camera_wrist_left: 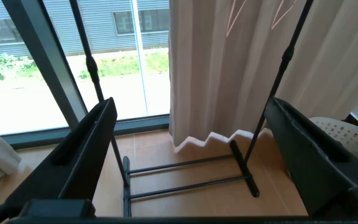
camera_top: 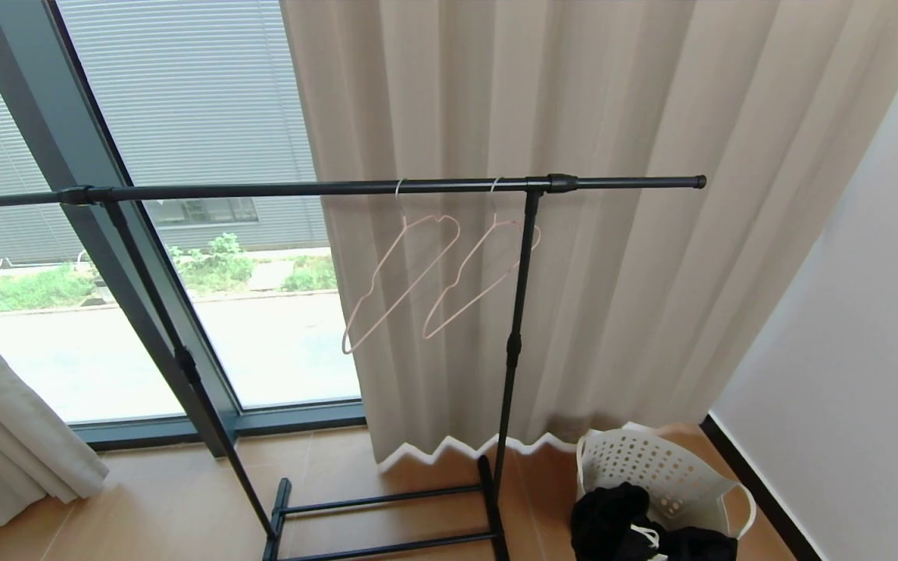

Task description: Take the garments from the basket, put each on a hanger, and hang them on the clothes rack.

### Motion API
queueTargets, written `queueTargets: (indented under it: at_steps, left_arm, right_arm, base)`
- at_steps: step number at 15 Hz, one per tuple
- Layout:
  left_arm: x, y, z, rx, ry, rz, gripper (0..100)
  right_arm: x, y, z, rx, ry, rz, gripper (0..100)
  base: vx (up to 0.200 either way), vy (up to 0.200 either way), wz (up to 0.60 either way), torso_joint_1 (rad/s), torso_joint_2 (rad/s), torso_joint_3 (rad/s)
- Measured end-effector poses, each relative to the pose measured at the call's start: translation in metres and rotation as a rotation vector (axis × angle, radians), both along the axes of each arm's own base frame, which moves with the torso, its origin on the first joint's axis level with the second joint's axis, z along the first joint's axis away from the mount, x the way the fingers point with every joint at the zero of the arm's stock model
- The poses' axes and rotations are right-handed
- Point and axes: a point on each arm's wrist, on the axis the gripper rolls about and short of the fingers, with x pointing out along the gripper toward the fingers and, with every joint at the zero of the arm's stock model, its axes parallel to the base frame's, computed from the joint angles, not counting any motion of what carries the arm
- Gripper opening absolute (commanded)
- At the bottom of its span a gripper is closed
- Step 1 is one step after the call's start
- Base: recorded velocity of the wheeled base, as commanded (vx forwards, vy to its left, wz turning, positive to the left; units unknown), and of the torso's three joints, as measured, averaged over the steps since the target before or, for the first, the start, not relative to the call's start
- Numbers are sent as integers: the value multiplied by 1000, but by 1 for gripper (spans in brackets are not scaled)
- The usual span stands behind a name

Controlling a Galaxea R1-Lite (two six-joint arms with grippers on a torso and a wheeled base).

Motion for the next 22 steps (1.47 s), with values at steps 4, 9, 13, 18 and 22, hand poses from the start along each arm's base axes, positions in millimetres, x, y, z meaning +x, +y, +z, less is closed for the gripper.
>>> queueTargets:
  at_steps: [4,9,13,18,22]
  left_arm:
    - [0,0,0,0,0,0,100]
    - [0,0,0,0,0,0,100]
    - [0,0,0,0,0,0,100]
    - [0,0,0,5,0,0,100]
    - [0,0,0,1,0,3,100]
  right_arm:
    - [0,0,0,4,-1,-3,100]
    - [0,0,0,1,-2,-6,100]
    - [0,0,0,-7,-9,1,100]
    - [0,0,0,-2,-9,2,100]
    - [0,0,0,-4,-9,3,100]
  base:
    - [0,0,0,0,0,0]
    - [0,0,0,0,0,0]
    - [0,0,0,0,0,0]
    - [0,0,0,0,0,0]
    - [0,0,0,0,0,0]
